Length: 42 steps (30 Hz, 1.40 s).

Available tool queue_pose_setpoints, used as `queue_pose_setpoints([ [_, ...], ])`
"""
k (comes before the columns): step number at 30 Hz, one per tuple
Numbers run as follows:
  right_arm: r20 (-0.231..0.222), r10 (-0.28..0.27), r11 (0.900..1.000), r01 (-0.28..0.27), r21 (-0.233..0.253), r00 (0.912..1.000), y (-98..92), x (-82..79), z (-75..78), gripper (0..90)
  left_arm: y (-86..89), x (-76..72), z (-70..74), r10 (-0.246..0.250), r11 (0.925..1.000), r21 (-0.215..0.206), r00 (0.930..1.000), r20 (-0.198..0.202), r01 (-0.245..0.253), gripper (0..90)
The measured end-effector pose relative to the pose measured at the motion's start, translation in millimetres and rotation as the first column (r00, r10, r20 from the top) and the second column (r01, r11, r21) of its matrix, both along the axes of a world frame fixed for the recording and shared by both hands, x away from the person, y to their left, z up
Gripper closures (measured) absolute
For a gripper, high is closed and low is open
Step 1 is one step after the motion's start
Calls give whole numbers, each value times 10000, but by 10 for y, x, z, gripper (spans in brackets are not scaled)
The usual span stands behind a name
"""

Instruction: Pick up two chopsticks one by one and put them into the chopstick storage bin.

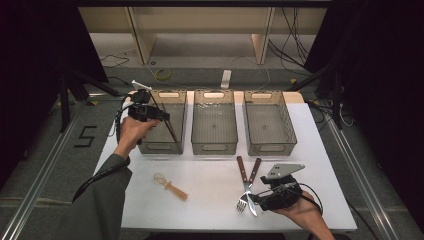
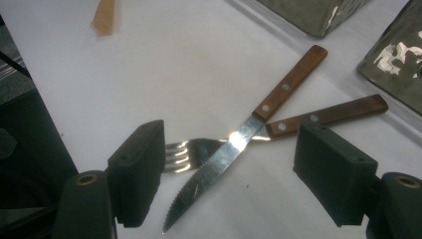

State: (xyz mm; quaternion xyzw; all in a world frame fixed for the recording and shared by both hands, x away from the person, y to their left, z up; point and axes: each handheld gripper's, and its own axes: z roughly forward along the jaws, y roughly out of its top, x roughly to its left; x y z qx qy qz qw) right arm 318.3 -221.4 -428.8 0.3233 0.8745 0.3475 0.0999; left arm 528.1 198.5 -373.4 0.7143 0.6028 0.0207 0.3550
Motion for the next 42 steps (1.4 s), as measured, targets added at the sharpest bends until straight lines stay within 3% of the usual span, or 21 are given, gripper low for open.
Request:
queue_pose_setpoints([
  [10,-69,37,10000,-37,-8,10000,4,-1,-7,291,-55,34,-43,-200,9998,-18,9994,-285,199,301],
  [13,-111,36,10000,-36,-17,9999,8,-5,-6,292,-100,50,-75,-175,9992,350,9991,-383,188,211],
  [22,-110,125,9999,-125,-36,9999,4,-5,-10,292,-122,65,-122,-128,9984,543,9974,-715,167,161],
  [28,-116,113,9999,-113,-29,9999,5,-7,-8,291,-128,-14,-78,-491,9986,186,9980,-398,498,161],
  [31,-109,108,9999,-108,-12,9999,4,-8,-5,292,-133,-113,-6,-932,9953,-254,9956,-44,931,161],
  [34,-100,66,10000,-66,21,9999,4,-8,-3,292,-145,-179,42,-1196,9925,-253,9927,152,1200,162],
  [36,-64,74,10000,-74,16,10000,1,-6,-5,291,-168,-261,93,-1439,9890,-289,9889,371,1450,162],
  [37,-45,70,10000,-70,19,10000,1,-5,-6,291,-191,-352,134,-1752,9841,-191,9826,619,1767,162],
  [38,-45,70,10000,-70,19,10000,1,-5,-6,291,-191,-352,134,-1752,9841,-191,9826,619,1767,162],
  [39,-4,53,10000,-53,6,10000,0,-4,-10,291,-217,-445,158,-2090,9778,33,9750,750,2093,162],
  [40,-2,35,10000,-35,0,10000,-1,-3,-12,290,-217,-445,158,-2090,9778,33,9750,750,2093,162],
  [41,2,18,10000,-18,5,10000,-5,-2,-11,290,-230,-532,166,-2374,9713,31,9675,873,2380,162],
  [42,10,9,10000,-9,27,10000,-9,-4,-9,290,-230,-532,166,-2374,9713,31,9675,873,2380,162],
])
